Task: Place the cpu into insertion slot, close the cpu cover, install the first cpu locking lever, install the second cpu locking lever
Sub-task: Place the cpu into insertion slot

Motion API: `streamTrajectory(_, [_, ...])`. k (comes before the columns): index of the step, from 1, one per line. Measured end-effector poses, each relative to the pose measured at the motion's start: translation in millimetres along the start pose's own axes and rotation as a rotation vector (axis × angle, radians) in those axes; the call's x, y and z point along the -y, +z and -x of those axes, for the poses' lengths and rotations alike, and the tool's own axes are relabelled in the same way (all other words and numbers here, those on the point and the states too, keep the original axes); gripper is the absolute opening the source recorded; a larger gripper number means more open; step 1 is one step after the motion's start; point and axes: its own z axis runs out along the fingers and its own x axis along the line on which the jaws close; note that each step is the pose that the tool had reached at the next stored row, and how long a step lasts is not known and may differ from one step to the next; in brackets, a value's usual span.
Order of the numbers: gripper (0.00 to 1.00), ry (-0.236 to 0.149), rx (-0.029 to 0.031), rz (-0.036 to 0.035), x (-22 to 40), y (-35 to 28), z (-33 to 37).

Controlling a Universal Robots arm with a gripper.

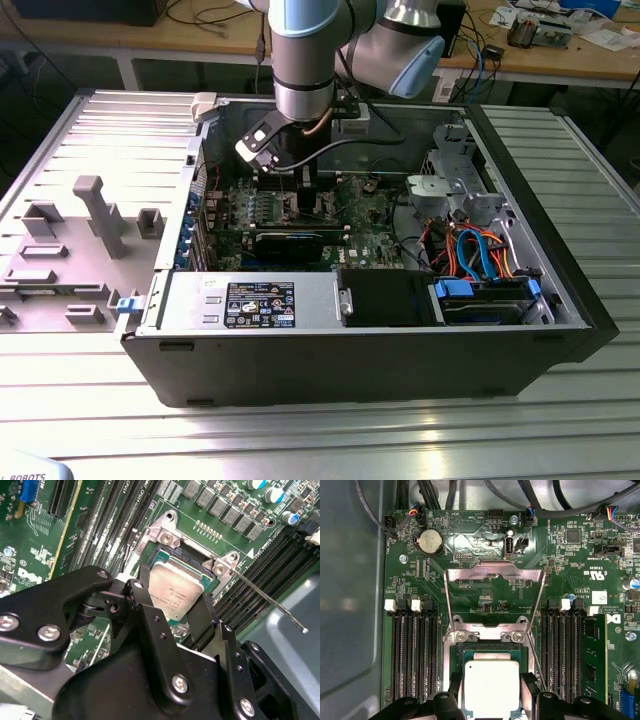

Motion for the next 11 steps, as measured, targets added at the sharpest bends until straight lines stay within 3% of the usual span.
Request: streamTrajectory(11, [0.54, 0.001, 0.0001, -0.0003, -0.7, 4.0, -0.4])
